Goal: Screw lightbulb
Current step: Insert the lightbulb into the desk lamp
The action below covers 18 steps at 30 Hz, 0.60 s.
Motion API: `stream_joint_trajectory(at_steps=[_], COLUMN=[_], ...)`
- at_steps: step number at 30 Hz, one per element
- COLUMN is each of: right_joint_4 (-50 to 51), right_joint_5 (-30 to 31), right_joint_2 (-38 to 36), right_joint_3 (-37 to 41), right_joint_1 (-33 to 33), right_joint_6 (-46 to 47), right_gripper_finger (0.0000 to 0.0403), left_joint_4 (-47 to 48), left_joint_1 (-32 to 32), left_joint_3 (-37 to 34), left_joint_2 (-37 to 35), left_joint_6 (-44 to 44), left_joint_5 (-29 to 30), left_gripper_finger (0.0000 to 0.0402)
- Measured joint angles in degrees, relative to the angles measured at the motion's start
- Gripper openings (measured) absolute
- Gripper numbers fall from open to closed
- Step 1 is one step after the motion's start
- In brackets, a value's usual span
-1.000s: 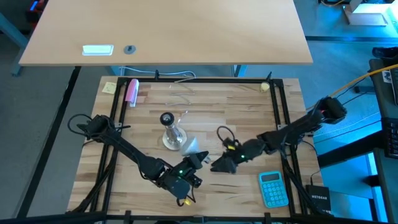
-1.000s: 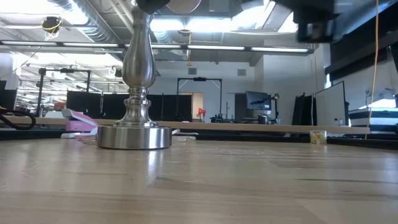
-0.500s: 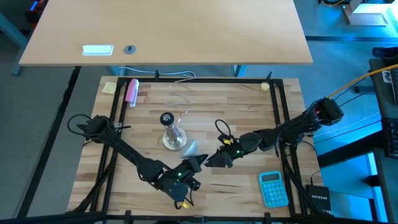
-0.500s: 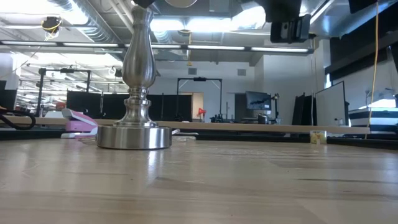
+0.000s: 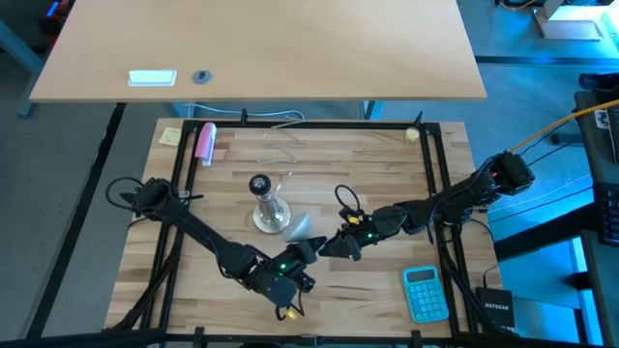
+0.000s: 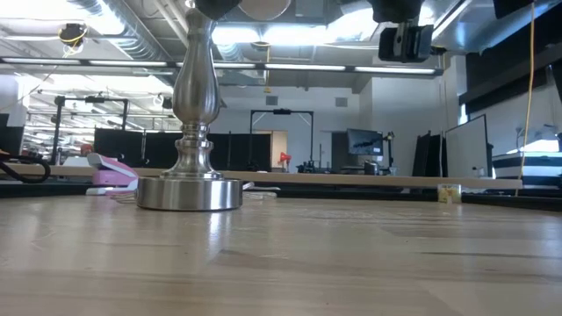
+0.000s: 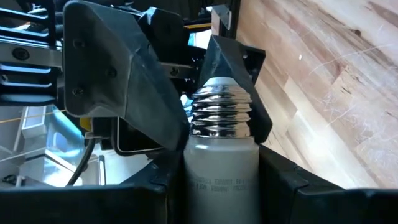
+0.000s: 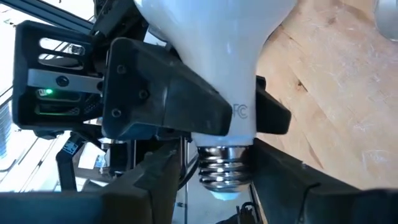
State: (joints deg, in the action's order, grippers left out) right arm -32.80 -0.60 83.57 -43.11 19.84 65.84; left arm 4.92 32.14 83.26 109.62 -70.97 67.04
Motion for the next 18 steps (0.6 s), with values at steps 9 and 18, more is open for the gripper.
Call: stream_joint_trajectory(at_steps=[9,18], right_joint_4=[0.2,-0.2], right_joint_5=[-0.4,-0.5], right_joint_2=[0.0,0.1], right_joint_3=[0.0,0.1], right_joint_1=[0.0,0.0], right_joint_6=[-1.1,-1.8], right_gripper_finger=[0.0181,0.0113], left_joint_4=[0.0,-0.2], left_joint_1=[-0.9,-1.4], left_joint_3=[0.0,0.0], left_joint_2=[-0.1,-0.1], left_joint_6=[0.0,0.3], left_joint_5=[-1.9,-4.3], left_gripper_finger=[0.0130,0.0193])
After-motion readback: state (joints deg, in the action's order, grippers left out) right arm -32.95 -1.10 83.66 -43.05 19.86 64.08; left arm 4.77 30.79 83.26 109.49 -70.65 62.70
